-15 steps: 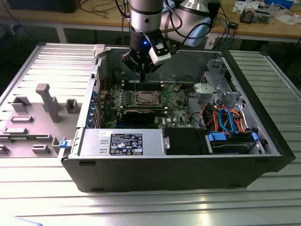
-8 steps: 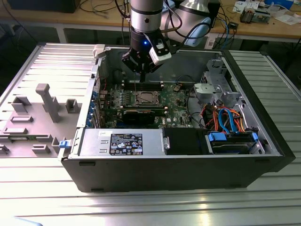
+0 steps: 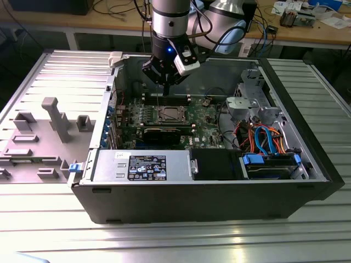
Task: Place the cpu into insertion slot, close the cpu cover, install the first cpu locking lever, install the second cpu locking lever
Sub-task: 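Install the first cpu locking lever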
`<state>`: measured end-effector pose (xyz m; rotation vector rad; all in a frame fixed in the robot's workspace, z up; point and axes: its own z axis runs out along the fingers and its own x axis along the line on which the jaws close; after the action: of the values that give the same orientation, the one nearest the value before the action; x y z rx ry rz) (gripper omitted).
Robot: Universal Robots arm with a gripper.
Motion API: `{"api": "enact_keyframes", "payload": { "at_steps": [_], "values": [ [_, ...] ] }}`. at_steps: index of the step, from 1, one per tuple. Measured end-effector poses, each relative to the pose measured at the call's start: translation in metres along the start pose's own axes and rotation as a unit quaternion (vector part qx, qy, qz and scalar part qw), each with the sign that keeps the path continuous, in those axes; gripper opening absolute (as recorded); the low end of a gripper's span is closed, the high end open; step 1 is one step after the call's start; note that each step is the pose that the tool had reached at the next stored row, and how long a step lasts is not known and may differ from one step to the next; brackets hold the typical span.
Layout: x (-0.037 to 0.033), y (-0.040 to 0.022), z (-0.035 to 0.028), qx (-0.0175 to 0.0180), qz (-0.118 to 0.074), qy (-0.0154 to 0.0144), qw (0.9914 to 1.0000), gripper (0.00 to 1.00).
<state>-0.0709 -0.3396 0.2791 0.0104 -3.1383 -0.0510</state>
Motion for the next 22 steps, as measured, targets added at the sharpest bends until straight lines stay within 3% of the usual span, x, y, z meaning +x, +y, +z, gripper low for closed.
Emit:
{"api": "enact_keyframes", "payload": {
  "at_steps": [12, 19, 22],
  "values": [
    [0.0001, 0.0000, 0.0000, 0.0001, -0.014, 0.0005, 0.99990, 0.11],
    [0.0001, 0.0000, 0.0000, 0.0001, -0.039, 0.0013, 0.99923, 0.11],
    [0.0001, 0.0000, 0.0000, 0.0001, -0.041, 0.0013, 0.99916, 0.11]
  ]
}}
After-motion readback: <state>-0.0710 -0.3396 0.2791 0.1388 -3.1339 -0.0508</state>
